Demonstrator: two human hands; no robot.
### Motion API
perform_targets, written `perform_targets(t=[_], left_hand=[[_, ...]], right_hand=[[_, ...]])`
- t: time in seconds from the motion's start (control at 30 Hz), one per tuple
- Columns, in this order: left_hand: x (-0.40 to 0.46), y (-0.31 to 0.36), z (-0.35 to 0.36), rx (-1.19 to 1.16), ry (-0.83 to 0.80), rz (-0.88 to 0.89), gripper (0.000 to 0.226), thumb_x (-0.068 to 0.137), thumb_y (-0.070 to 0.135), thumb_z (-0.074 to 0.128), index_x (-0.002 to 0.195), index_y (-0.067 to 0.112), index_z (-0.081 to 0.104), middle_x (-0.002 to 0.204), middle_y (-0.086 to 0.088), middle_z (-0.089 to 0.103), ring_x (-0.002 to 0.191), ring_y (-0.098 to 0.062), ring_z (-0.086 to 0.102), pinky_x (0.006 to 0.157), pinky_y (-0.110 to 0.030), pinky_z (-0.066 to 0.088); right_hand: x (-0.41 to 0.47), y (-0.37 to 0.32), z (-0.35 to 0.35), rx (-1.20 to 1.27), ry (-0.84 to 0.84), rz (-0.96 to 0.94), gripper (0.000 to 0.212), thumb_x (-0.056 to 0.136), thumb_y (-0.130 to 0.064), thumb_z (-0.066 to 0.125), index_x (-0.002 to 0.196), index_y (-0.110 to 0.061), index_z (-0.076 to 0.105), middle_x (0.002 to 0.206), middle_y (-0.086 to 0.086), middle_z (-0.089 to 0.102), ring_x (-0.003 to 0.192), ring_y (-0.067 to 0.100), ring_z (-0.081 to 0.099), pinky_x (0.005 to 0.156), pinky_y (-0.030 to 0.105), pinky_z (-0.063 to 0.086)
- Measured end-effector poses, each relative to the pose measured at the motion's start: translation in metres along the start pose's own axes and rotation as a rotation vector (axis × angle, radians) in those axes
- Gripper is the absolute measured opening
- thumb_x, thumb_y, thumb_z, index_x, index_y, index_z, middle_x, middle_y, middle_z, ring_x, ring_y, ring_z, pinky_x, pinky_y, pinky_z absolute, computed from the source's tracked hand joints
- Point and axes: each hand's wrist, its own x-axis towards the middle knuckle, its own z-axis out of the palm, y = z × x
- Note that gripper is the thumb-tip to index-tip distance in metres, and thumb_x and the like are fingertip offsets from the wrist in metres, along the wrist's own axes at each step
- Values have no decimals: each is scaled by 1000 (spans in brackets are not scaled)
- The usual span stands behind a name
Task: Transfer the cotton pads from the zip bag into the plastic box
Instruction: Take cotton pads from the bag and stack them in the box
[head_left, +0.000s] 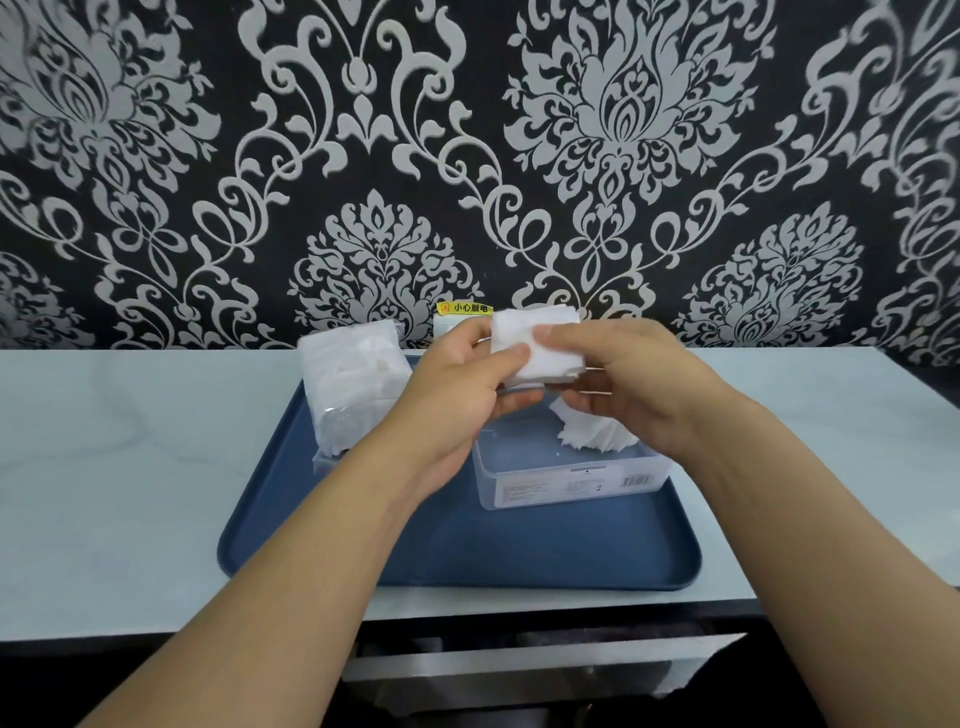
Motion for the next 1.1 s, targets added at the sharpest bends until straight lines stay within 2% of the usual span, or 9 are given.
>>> perform_targets(t=[0.07, 0.13, 0.2, 0.3, 0.43, 0.6, 0.7, 0.9, 1.1], left_hand=[[2, -2, 2, 156, 59, 44, 26, 99, 15, 60, 124, 15, 60, 117, -2, 72, 99, -15, 71, 80, -30, 61], [5, -5, -2, 495, 157, 173, 31, 95, 28, 65, 124, 22, 57, 114, 9, 66, 98, -7, 65, 81, -25, 56], [5, -8, -7, 773, 200, 329, 32, 91, 35, 68, 120, 27, 57, 109, 14, 62, 96, -4, 61, 80, -20, 49], [6, -13, -12, 1064, 123, 418, 17, 86, 31, 70, 103, 29, 66, 97, 15, 66, 89, -5, 62, 80, -28, 54], [3, -19, -13, 1315, -41, 318, 15, 83, 32, 71, 97, 29, 74, 92, 12, 72, 88, -10, 66, 80, -33, 57], [2, -21, -15, 1381, -101, 279, 23, 83, 33, 70, 105, 26, 74, 101, 8, 73, 93, -14, 67, 83, -33, 56], [3, -23, -17, 1353, -114, 272, 25, 83, 32, 70, 107, 24, 73, 105, 7, 72, 96, -12, 65, 84, -30, 55], [6, -26, -19, 1330, -107, 271, 20, 79, 38, 71, 93, 25, 72, 88, 7, 72, 85, -14, 67, 77, -39, 58], [5, -26, -20, 1332, -115, 282, 25, 81, 35, 73, 104, 26, 73, 102, 9, 72, 95, -11, 65, 86, -36, 57]], right_hand=[[2, -4, -6, -37, 114, -41, 29, 75, -25, 84, 92, -2, 75, 73, 2, 66, 61, 10, 58, 60, 24, 46], [5, -6, -10, -271, 246, -82, 26, 69, -26, 87, 70, -8, 70, 60, 0, 58, 52, 10, 50, 54, 24, 41], [12, -4, -11, -568, 321, -67, 42, 64, -29, 89, 51, -12, 52, 47, -2, 45, 44, 12, 39, 47, 24, 34], [25, 8, -2, -892, 374, -31, 51, 59, -37, 88, 53, -15, 42, 51, -2, 43, 48, 17, 42, 47, 25, 31], [33, 18, 9, -1108, 430, -71, 38, 62, -33, 83, 67, -15, 49, 66, 0, 55, 61, 21, 58, 50, 25, 37], [37, 25, 9, -1251, 524, -130, 34, 68, -31, 79, 77, -16, 50, 69, -2, 49, 72, 25, 57, 56, 28, 37], [40, 29, 6, -1271, 521, -141, 37, 68, -33, 77, 89, -17, 52, 81, 0, 57, 74, 24, 54, 58, 29, 36], [36, 34, 12, -1297, 486, -238, 91, 49, -68, 79, 116, -19, 44, 120, 4, 41, 118, 29, 38, 92, 45, 44], [51, 49, 3, -1282, 459, -85, 100, 64, -41, 79, 146, -20, 26, 141, 9, 34, 135, 35, 28, 101, 54, 39]])
